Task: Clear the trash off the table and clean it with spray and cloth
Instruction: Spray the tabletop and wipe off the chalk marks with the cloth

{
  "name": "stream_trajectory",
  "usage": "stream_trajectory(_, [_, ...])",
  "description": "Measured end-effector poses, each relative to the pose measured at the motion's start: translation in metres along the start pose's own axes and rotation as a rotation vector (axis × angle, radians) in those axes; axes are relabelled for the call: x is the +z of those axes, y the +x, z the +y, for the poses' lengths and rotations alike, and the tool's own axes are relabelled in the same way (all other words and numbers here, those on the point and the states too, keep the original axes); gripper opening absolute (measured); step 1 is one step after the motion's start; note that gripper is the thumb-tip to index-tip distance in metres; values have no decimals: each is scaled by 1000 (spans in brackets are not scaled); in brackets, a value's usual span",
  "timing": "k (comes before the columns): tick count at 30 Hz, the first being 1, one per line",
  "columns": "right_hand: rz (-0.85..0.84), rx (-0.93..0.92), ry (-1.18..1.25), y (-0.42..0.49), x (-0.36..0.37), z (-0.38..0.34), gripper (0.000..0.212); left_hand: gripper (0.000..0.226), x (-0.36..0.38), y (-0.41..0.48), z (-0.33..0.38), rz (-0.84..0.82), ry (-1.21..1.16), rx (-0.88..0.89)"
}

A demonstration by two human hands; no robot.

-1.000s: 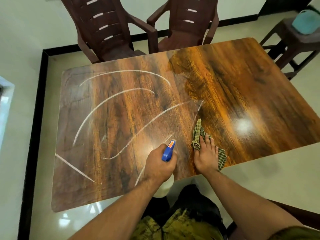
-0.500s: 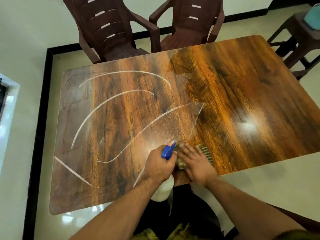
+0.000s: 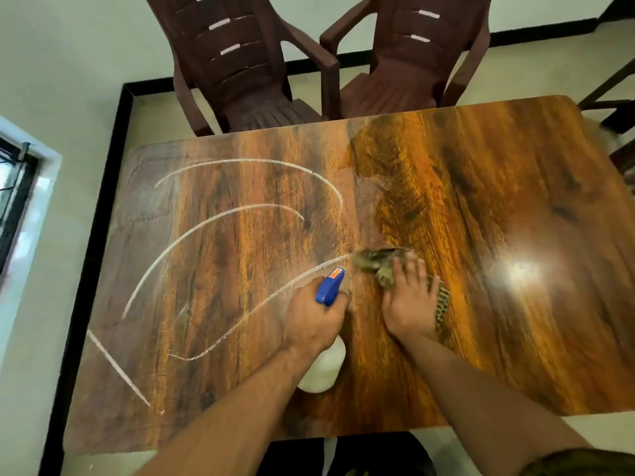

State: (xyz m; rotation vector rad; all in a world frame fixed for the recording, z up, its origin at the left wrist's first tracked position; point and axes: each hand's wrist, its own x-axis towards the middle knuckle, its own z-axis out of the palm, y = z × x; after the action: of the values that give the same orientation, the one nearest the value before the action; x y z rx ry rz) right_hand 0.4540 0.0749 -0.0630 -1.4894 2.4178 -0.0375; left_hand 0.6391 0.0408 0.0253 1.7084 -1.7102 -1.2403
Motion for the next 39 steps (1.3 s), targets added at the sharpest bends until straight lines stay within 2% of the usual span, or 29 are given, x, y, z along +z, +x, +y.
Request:
stream_trajectory(1, [38, 214, 54, 14, -6, -15, 71, 27, 2, 8, 6, 9, 23, 11])
stream_trajectory(2, [28, 274, 54, 25, -6, -31, 72, 27, 4, 20, 13, 13, 23, 4])
stream_trajectory(3, [22, 191, 40, 26, -8, -48, 72, 26, 7, 30, 18, 19, 8, -16])
stream_trajectory(4, [-52, -15, 11, 21, -6, -61, 71, 26, 9, 39, 22, 24, -9, -48])
stream_trajectory(6, [-285, -477, 158, 12, -5, -69, 64, 30, 13, 57, 27, 30, -1, -75])
stream_trajectory(7, [-322, -737, 133, 19, -9, -62, 58, 30, 15, 67, 30, 30, 17, -58])
stream_trajectory(8, [-273, -961, 60, 32, -11, -51, 55, 28, 16, 70, 31, 17, 12, -47])
stream_trajectory(9, [-232, -1076, -36, 55, -13, -41, 57, 24, 17, 78, 33, 9, -5, -45])
stream_trajectory(10, [-217, -1053, -78, 82, -16, -33, 62, 22, 18, 88, 35, 6, -11, -56])
stream_trajectory(11, [-214, -931, -119, 108, -19, -27, 67, 24, 19, 96, 35, 5, -19, -66])
stream_trajectory(15, [-24, -54, -43, 182, -36, -29, 71, 31, 20, 126, 45, 68, -49, -40])
stream_trajectory(16, [-10, 59, -21, 188, -36, -39, 72, 31, 20, 133, 47, 89, -40, -24])
stream_trajectory(17, [-12, 81, -25, 187, -35, -52, 72, 33, 19, 143, 49, 103, -38, -22])
stream_trajectory(18, [-12, -3, -39, 186, -30, -63, 71, 34, 18, 154, 52, 120, -57, -44])
stream_trajectory(20, [-47, -368, -98, 179, -23, -73, 67, 33, 15, 180, 59, 151, -114, -102])
stream_trajectory(22, [-157, -727, -116, 189, -25, -64, 68, 28, 10, 202, 69, 166, -134, -93])
stream_trajectory(24, [-254, -963, -147, 216, -35, -49, 69, 28, 5, 222, 76, 168, -151, -83])
stream_trajectory(25, [-253, -1004, -184, 233, -40, -45, 69, 29, 2, 232, 78, 160, -147, -85])
stream_trajectory(27, [-190, -857, -224, 268, -48, -42, 67, 35, 0, 248, 78, 150, -133, -85])
stream_trajectory(29, [-101, -503, -201, 303, -58, -41, 65, 41, -2, 258, 77, 150, -130, -93])
stream_trajectory(32, [-62, -2, -15, 353, -76, -56, 62, 26, -6, 277, 77, 140, -114, -88])
stream_trajectory(34, [-82, 157, 79, 377, -81, -75, 63, 19, -9, 287, 74, 129, -116, -109])
stream_trajectory(36, [-86, 140, 57, 396, -79, -98, 65, 22, -11, 296, 70, 145, -125, -122])
stream_trajectory(37, [-85, 62, 27, 399, -77, -111, 67, 23, -13, 298, 69, 151, -120, -125])
stream_trajectory(39, [-104, -212, -26, 399, -72, -137, 68, 24, -17, 304, 70, 156, -93, -116])
